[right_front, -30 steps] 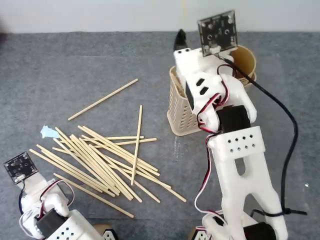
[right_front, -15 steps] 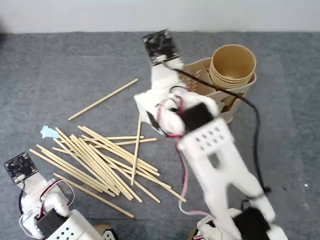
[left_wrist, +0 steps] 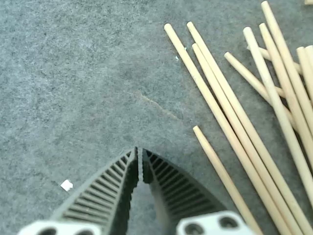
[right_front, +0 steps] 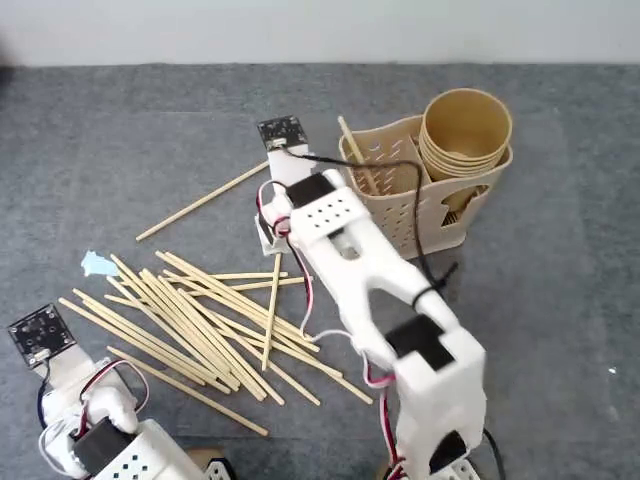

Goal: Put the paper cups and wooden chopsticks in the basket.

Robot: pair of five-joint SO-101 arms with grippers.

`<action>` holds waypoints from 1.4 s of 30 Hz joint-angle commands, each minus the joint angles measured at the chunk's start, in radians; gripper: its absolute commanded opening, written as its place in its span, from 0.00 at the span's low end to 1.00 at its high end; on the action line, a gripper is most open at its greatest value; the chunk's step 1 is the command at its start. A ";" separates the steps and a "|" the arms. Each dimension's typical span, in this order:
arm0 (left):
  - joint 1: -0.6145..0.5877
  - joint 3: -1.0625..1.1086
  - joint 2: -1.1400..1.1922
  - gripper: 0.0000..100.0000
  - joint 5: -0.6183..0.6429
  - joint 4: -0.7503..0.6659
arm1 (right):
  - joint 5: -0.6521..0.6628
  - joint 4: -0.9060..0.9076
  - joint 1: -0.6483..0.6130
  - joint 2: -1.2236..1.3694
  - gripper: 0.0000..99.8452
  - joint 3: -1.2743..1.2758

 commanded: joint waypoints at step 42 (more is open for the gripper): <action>-0.002 -0.018 -0.015 0.01 0.005 0.003 | 0.163 0.283 -0.125 -0.549 0.01 -0.236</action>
